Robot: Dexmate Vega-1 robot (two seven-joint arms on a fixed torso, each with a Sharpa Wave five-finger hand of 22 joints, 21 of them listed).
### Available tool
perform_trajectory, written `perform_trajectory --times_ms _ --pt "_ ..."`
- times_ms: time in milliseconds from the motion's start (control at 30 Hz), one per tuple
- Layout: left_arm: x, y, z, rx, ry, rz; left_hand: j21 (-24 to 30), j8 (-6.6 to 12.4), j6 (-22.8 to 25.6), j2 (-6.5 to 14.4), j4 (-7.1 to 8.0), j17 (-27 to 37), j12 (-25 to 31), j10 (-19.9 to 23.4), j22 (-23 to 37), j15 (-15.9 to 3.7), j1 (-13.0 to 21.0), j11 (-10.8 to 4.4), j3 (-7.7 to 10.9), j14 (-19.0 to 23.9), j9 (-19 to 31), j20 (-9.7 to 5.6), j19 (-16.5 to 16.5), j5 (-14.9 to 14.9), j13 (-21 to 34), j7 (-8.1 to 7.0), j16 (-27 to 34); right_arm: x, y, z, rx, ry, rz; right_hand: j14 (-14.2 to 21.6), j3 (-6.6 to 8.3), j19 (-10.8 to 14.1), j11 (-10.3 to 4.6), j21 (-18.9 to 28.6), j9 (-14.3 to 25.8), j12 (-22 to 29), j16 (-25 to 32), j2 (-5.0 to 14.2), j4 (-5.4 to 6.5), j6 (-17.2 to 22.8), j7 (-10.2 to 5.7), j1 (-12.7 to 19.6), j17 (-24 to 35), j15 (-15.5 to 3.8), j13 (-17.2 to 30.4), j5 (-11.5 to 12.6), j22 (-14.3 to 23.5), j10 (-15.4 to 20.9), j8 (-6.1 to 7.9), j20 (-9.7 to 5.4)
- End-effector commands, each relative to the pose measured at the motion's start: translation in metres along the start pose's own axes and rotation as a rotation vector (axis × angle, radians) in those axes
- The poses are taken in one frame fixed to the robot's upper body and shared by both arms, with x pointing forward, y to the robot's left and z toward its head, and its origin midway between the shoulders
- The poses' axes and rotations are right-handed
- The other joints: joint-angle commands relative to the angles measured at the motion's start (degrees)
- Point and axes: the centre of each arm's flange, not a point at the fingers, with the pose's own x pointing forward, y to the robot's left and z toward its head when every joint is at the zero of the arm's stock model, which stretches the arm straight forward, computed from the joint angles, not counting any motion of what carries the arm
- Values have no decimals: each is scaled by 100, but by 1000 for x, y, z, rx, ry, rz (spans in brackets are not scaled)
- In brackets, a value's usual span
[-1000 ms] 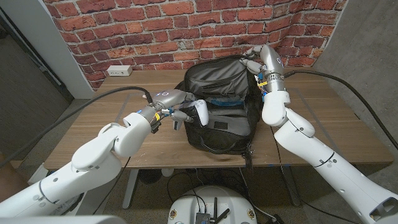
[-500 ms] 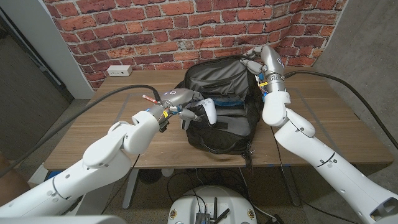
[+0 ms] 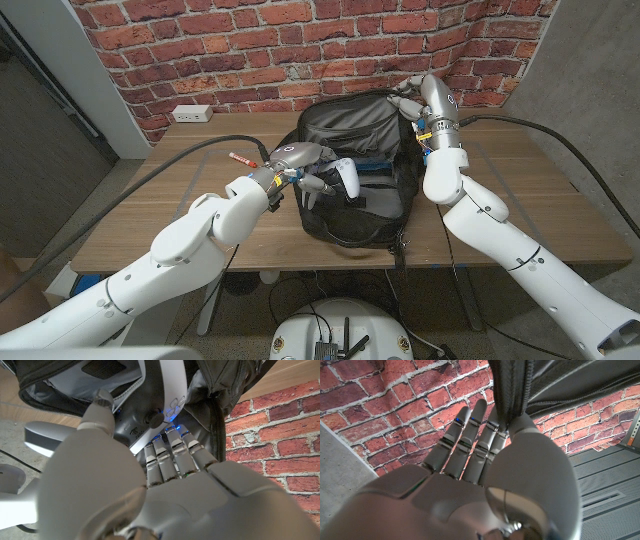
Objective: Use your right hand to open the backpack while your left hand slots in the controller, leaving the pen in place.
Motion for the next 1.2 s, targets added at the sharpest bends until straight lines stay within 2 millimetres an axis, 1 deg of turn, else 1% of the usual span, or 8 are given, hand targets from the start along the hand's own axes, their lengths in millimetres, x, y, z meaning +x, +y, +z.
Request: perform_trajectory --times_ms 33,200,233,367,767,933,1033,1200 --pt "13 -2 6 -17 1 -12 41 14 624 874 86 25 32 507 28 -867 -13 -536 134 50 13 -867 53 31 31 -507 26 -1 0 0 7 -6 3 44 -5 34 -56 37 23 -14 -28 325 12 46 12 400 21 -572 -2 44 29 69 -14 -746" --pt "18 -2 8 -19 3 -29 42 4 630 875 84 21 28 495 29 -874 -18 -534 141 41 14 -867 60 33 31 -496 18 0 0 1 8 -5 0 42 -14 31 -53 47 24 -18 -40 323 20 45 12 389 27 -563 10 42 30 70 -24 -748" --pt "19 -3 8 -17 3 -32 42 3 634 875 83 21 27 494 29 -875 -18 -534 141 39 14 -867 62 33 31 -491 17 0 0 1 8 -7 2 43 -15 31 -76 49 25 -21 -42 324 19 48 12 391 29 -566 14 42 30 65 -25 -748" --pt "24 -3 9 -19 18 -49 42 -9 624 876 82 21 26 489 30 -875 -20 -534 144 37 15 -867 67 34 32 -485 16 0 0 0 9 -5 -4 46 -23 28 -57 59 26 -23 -51 328 30 35 10 378 36 -551 20 41 31 81 -39 -749" --pt "40 -6 14 -35 -12 -63 47 -29 630 889 81 23 25 481 31 -872 -25 -533 154 43 17 -863 89 38 34 -477 18 0 -2 -1 11 -7 -10 34 -32 16 -54 84 30 -50 -86 335 36 49 15 376 52 -542 30 39 34 78 -57 -752" --pt "46 -8 15 -37 -23 -74 55 -39 628 892 78 22 23 476 32 -876 -24 -533 158 42 18 -855 111 39 34 -478 17 0 -3 -2 17 -4 -16 51 -35 12 -79 93 31 -55 -82 338 30 50 17 385 66 -562 39 39 35 78 -64 -753" --pt "50 -9 15 -37 -28 -88 61 -44 630 890 76 23 23 475 33 -876 -24 -534 158 43 18 -849 127 39 34 -475 18 0 -3 -2 19 -6 -15 52 -33 12 -53 100 31 -57 -86 337 19 59 15 401 72 -573 43 40 36 85 -66 -752" --pt "54 -11 16 -29 -26 -100 74 -55 637 891 71 27 24 475 36 -878 -21 -534 159 53 19 -845 164 40 36 -471 25 0 -3 -2 25 -6 -19 52 -36 13 -84 110 33 -73 -94 338 20 54 15 402 78 -568 46 40 37 65 -75 -750"
